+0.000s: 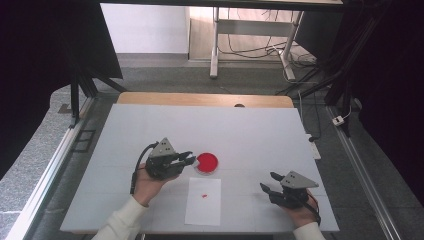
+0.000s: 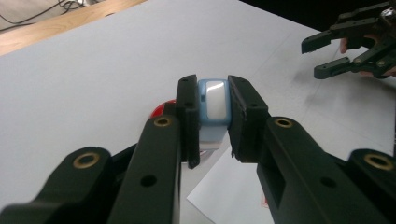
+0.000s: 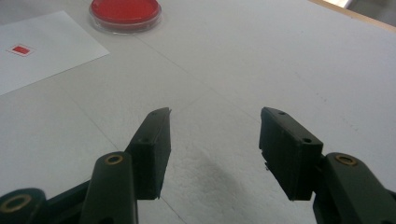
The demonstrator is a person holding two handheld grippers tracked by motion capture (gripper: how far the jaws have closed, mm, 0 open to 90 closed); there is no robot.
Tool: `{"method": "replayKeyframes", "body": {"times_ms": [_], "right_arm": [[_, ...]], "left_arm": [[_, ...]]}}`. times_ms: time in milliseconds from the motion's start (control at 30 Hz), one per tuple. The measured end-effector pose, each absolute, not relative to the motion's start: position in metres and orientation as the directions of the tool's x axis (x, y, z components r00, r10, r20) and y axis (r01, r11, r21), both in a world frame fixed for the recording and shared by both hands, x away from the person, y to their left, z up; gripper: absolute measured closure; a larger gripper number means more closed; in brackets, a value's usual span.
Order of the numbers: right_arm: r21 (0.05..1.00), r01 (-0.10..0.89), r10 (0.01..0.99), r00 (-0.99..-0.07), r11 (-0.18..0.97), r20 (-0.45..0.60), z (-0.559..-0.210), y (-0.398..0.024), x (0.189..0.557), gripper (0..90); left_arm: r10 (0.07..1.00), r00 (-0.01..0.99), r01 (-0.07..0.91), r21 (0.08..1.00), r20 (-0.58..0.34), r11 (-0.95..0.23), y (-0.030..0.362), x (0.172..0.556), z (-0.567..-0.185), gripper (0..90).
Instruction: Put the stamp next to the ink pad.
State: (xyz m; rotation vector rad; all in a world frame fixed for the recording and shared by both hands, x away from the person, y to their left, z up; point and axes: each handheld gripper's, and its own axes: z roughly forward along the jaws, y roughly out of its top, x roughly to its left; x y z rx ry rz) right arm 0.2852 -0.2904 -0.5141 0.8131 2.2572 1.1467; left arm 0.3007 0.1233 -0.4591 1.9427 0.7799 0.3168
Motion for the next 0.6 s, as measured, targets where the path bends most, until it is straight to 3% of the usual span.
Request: {"method": "replayKeyframes", "body": {"times_ms": [600], "right_arm": [[0.824, 0.291, 0.690, -0.707, 0.486, -0.157, -0.515, -0.288, 0.286, 43.4]], "left_arm": [[0.732, 0.681, 0.434, 0.822, -0.030, -0.369, 0.129, 0.329, -0.484, 75.0]]}}
